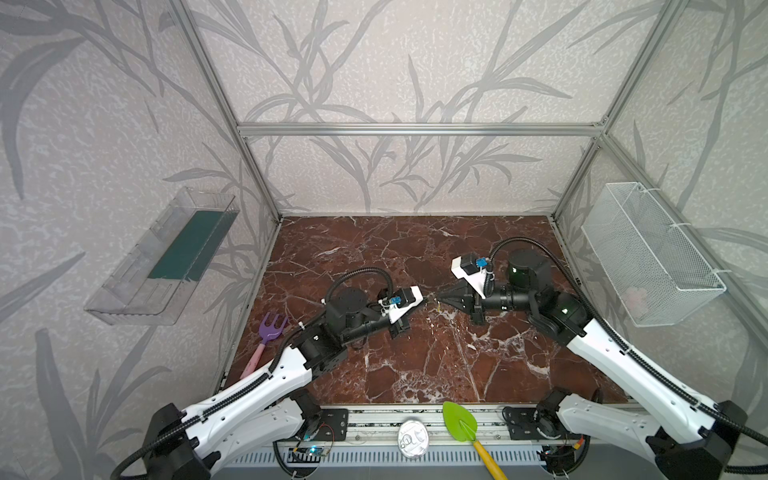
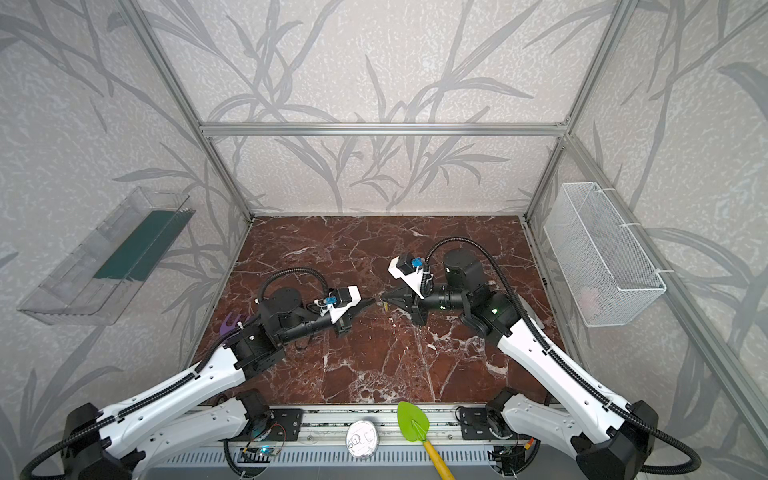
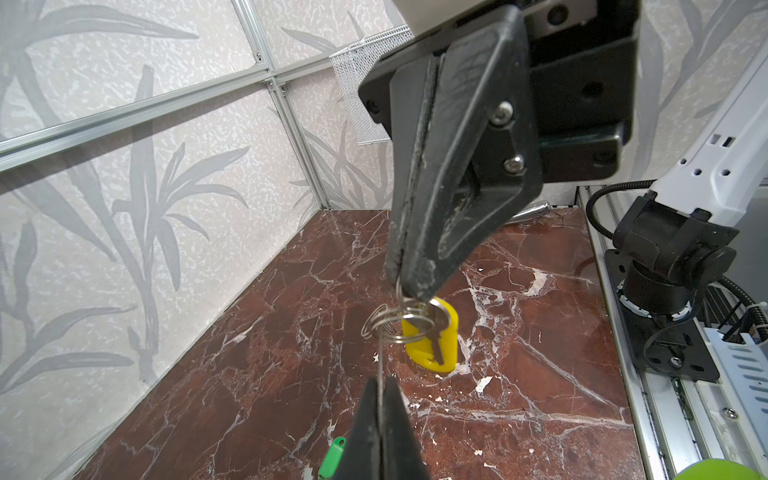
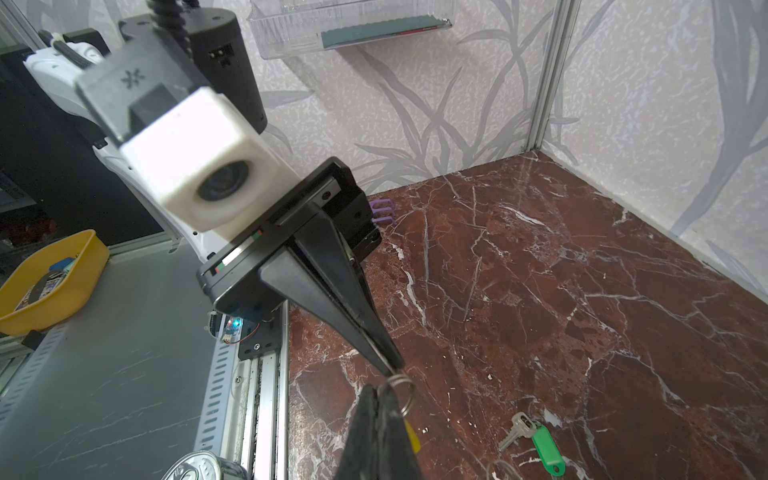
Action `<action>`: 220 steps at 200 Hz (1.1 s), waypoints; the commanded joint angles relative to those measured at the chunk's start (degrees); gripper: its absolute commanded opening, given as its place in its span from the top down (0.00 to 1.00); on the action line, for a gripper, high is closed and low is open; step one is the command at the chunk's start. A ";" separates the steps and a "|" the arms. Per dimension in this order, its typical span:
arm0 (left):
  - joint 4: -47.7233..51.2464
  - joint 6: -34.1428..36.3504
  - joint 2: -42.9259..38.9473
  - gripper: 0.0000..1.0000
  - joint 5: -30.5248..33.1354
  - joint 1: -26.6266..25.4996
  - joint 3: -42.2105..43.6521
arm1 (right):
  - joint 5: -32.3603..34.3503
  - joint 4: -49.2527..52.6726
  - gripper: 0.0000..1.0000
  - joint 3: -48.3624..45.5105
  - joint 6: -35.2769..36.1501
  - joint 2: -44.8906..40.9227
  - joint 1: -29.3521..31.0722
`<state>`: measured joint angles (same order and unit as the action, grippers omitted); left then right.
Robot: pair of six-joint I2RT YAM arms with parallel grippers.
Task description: Put the keys on the keyring
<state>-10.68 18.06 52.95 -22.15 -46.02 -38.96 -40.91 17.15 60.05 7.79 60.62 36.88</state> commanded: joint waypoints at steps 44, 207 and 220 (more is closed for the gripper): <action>0.49 2.01 -1.70 1.00 1.03 0.22 0.59 | -0.84 15.57 1.00 11.00 7.21 4.95 0.30; -3.55 -0.90 -2.13 0.78 5.68 0.48 3.27 | 3.16 23.49 1.00 19.54 -2.92 7.39 0.30; -4.32 -2.03 -2.24 0.77 5.37 0.41 3.57 | 3.70 23.46 1.00 19.75 -4.07 7.73 0.29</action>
<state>-12.64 17.96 51.29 -17.15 -45.87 -36.53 -38.39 40.58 77.76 6.96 67.75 36.88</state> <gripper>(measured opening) 0.223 0.045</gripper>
